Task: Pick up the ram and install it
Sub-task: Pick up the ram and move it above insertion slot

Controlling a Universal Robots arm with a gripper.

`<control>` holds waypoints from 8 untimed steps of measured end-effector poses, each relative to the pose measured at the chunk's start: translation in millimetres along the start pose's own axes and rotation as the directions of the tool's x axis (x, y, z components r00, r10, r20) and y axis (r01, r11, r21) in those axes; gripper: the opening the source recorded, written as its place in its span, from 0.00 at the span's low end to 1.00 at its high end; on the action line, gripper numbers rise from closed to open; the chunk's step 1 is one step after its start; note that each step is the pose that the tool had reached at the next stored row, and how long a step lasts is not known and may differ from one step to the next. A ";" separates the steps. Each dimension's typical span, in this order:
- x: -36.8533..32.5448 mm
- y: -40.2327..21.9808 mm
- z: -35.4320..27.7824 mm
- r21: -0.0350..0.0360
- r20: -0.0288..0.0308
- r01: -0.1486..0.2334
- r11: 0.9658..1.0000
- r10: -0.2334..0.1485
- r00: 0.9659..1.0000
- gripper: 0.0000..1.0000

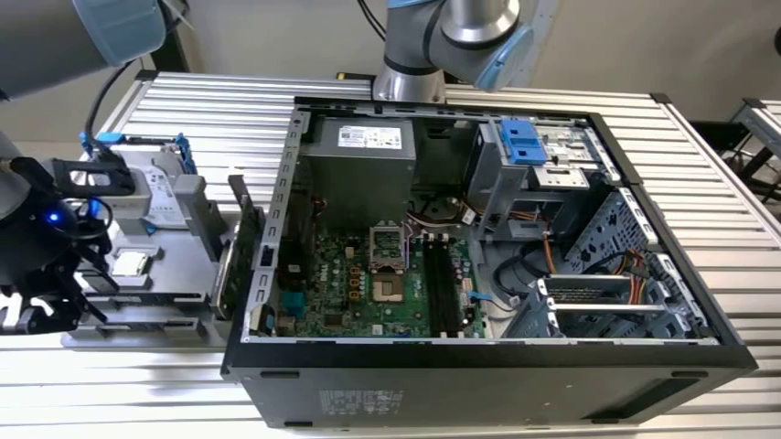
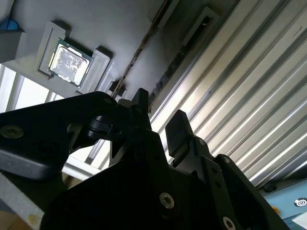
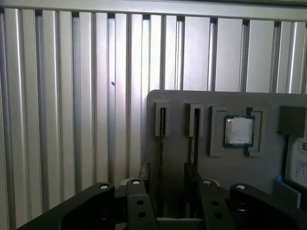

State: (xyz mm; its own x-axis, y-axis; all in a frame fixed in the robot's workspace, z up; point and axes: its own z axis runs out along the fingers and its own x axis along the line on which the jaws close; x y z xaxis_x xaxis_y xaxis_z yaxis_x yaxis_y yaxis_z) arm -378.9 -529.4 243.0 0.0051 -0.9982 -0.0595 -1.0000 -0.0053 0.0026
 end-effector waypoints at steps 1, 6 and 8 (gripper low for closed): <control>0.1 0.0 1.0 0.000 0.000 0.000 1.000 0.000 1.000 1.00; 0.4 0.0 6.6 0.000 0.000 0.000 1.000 0.000 1.000 1.00; 0.6 0.0 9.1 0.000 0.000 0.000 1.000 0.000 1.000 1.00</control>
State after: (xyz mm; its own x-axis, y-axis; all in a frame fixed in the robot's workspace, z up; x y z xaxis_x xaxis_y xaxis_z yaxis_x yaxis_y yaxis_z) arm -378.9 -529.4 233.9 0.0052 -0.9982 -0.0594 -1.0000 -0.0053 0.0026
